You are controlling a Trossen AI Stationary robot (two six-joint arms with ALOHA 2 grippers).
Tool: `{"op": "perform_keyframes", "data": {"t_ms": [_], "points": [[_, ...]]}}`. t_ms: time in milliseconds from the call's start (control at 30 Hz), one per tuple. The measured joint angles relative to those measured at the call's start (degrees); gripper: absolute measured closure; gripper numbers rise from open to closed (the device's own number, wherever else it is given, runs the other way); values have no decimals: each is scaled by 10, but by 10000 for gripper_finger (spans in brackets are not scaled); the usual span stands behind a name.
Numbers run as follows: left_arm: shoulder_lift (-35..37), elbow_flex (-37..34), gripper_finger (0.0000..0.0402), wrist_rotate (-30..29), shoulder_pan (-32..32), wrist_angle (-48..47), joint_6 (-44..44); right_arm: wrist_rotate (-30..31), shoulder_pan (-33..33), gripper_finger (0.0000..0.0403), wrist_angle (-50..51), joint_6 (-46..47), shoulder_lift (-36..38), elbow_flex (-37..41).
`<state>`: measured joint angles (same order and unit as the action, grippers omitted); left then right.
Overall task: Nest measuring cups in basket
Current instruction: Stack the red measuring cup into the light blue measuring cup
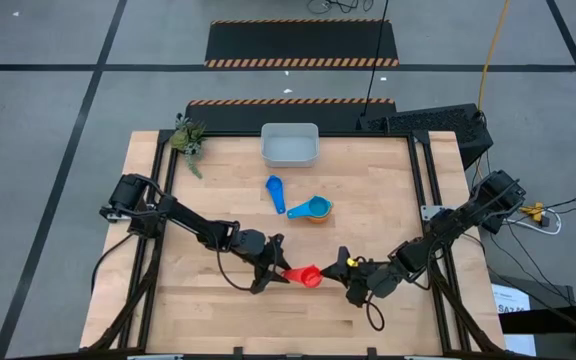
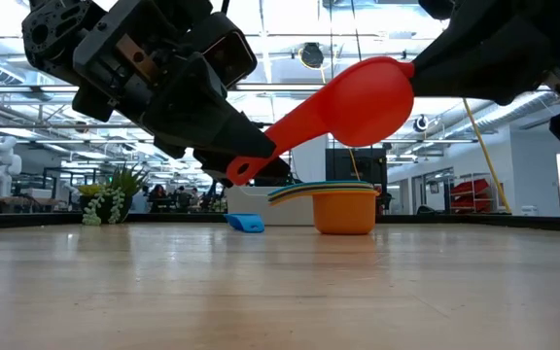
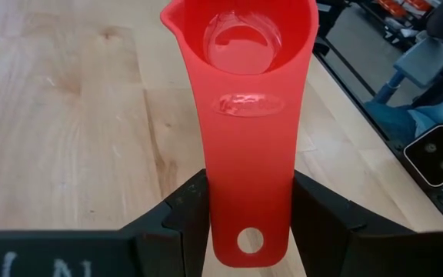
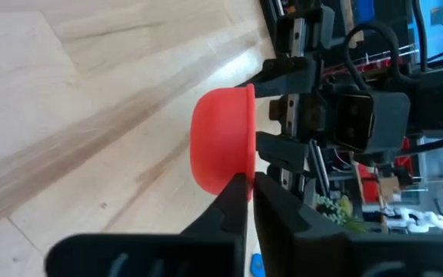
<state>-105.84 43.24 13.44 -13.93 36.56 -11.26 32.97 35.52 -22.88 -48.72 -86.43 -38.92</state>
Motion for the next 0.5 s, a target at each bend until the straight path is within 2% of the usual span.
{"op": "perform_keyframes", "data": {"t_ms": [267,400,500], "points": [[-1,0,247,1,0,0,-5,0,-2,401,0,15,0,0],[-1,-1,246,-29,-1,4,-4,10,-2,402,1,38,0,0],[-1,1,228,-52,0,9,-4,26,-2,402,2,64,0,0]]}}
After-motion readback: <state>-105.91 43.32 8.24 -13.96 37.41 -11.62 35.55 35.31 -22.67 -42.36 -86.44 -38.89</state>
